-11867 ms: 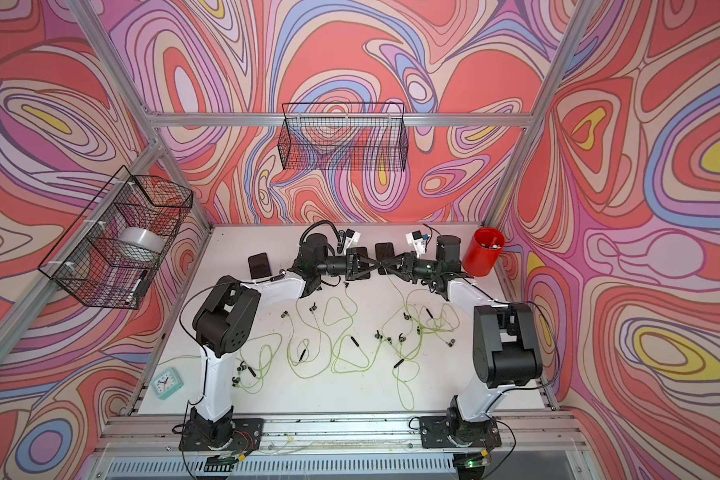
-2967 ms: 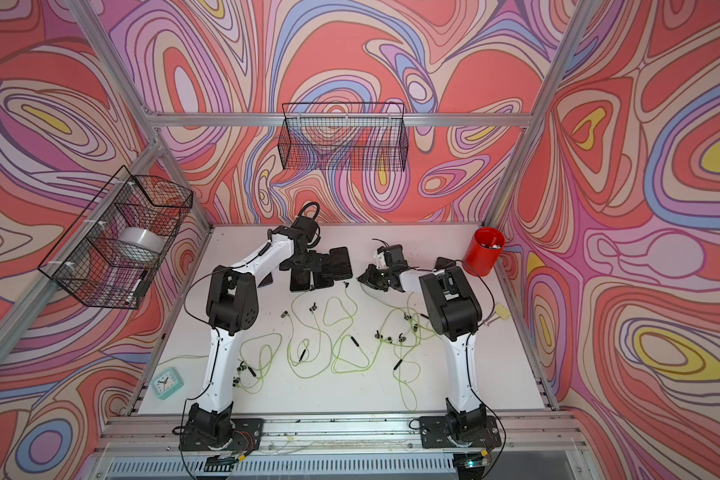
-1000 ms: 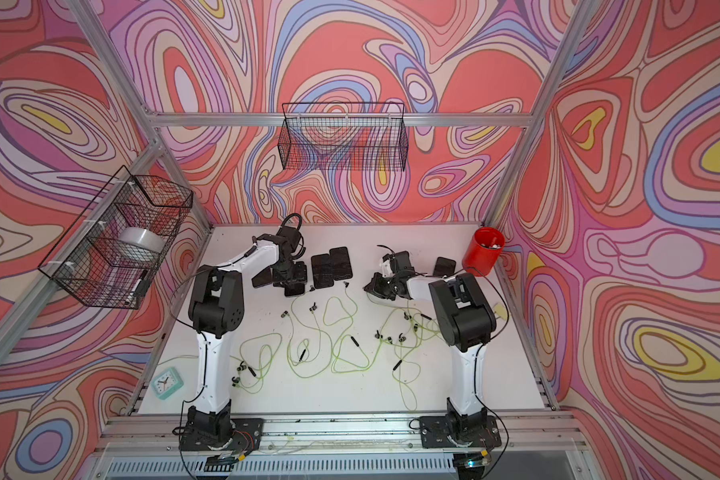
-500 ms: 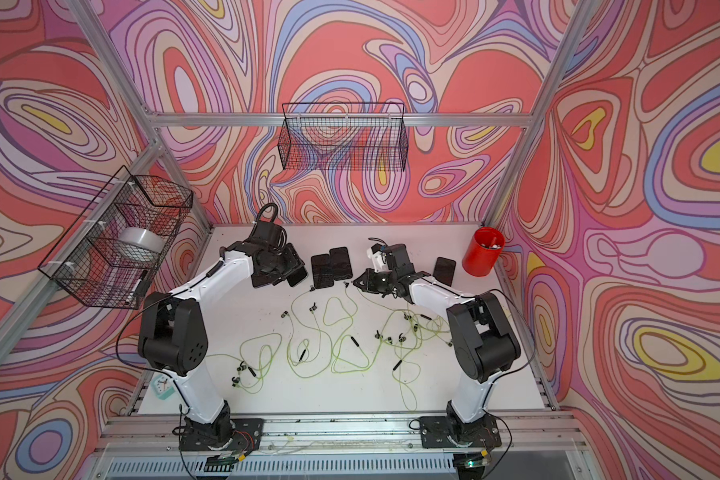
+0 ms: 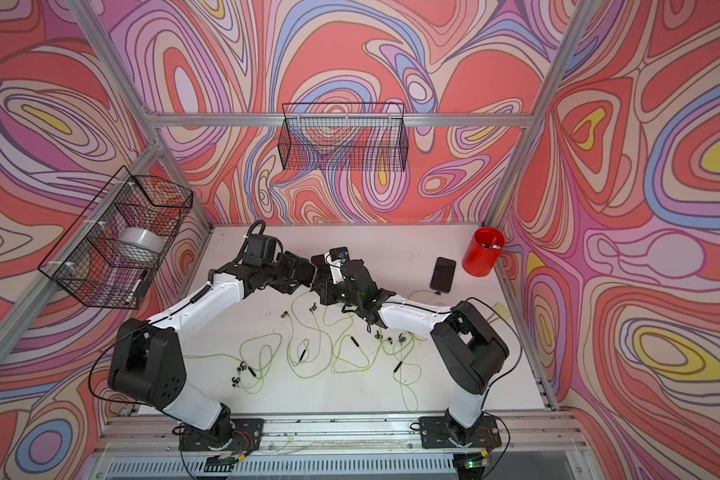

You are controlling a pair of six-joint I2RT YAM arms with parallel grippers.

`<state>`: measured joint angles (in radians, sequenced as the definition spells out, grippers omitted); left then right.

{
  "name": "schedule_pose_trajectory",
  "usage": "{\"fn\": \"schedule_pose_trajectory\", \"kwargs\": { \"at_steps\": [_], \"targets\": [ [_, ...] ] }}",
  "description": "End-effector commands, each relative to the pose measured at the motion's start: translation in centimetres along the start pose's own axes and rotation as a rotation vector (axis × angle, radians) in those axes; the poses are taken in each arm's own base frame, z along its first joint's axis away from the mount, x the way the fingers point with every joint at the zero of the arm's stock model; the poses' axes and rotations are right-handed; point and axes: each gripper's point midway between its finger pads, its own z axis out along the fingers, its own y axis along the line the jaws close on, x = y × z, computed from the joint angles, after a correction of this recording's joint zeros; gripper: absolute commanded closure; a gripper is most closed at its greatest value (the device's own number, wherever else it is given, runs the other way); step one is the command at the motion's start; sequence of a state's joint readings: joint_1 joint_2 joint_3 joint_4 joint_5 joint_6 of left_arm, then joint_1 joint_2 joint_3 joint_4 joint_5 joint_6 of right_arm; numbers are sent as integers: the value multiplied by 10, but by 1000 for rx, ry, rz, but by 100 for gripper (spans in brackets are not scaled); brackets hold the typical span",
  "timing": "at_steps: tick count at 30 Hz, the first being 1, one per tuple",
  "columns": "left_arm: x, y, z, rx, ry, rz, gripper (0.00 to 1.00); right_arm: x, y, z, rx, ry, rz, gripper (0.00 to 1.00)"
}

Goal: Plug wired earphones into phones
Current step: Pick up the phone at the center of the board, then insert the wired earphone into the phone.

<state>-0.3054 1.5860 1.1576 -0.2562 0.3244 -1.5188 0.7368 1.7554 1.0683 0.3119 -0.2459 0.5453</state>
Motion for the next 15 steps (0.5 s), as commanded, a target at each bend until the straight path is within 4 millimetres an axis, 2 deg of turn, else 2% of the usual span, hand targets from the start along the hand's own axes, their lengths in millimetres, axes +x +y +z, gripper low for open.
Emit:
{"fn": "schedule_pose_trajectory", "kwargs": {
  "at_steps": [1, 8, 15],
  "targets": [
    [9, -26, -7, 127, 50, -121, 100, -19, -10, -6, 73, -132, 8, 100],
    [9, -22, -8, 134, 52, -146, 100, -24, -20, -20, 146, -164, -22, 100],
    [12, -22, -5, 139, 71, -146, 100, -28, -17, -16, 132, -169, -29, 100]
  ]
}}
